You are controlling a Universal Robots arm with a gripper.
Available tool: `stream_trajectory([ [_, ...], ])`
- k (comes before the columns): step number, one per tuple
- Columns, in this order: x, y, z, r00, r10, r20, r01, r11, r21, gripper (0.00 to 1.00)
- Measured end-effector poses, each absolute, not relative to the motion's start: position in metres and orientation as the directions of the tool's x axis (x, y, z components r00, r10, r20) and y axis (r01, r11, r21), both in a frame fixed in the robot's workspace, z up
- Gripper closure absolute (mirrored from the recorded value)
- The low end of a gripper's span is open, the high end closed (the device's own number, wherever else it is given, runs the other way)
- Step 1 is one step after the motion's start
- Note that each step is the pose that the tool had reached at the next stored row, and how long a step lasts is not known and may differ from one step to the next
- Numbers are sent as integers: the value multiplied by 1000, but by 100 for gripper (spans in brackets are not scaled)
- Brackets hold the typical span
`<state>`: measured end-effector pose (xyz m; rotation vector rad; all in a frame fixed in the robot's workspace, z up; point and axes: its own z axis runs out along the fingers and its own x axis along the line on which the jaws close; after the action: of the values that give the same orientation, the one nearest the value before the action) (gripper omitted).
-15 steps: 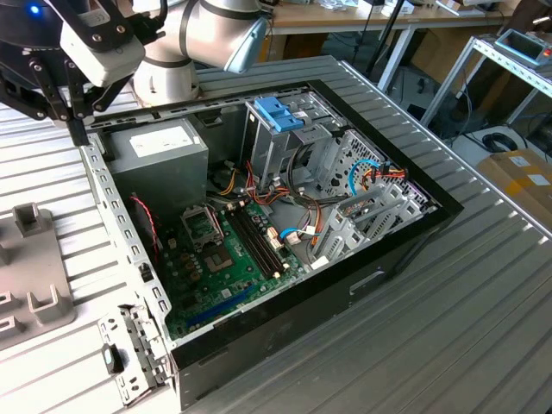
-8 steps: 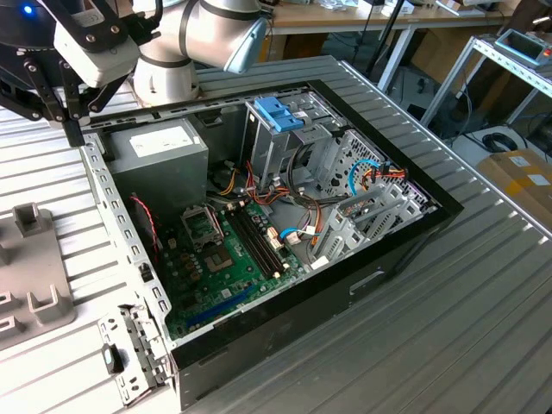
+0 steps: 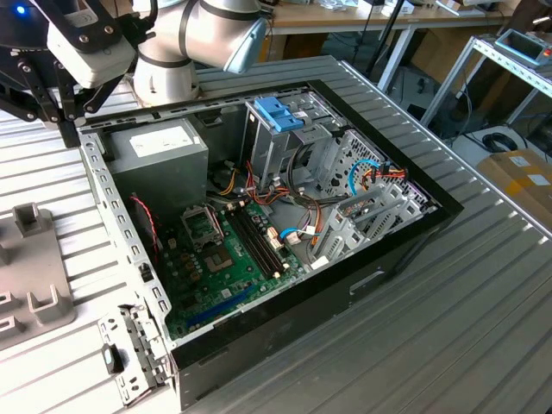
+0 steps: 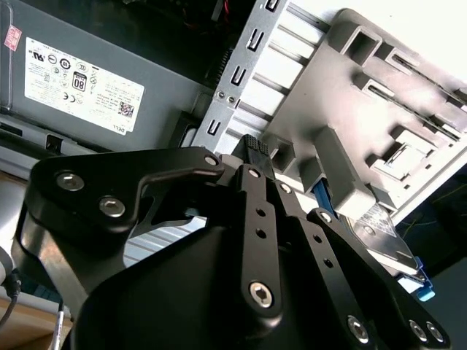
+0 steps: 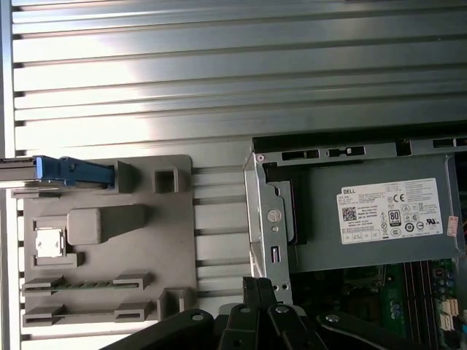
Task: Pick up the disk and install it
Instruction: 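Reach for the disk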
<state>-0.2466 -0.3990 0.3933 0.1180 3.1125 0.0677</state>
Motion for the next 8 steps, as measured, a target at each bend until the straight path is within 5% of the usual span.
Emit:
stream_trajectory([
  [8,-250,-399,393,-997,76,-24,75,996,44,90],
])
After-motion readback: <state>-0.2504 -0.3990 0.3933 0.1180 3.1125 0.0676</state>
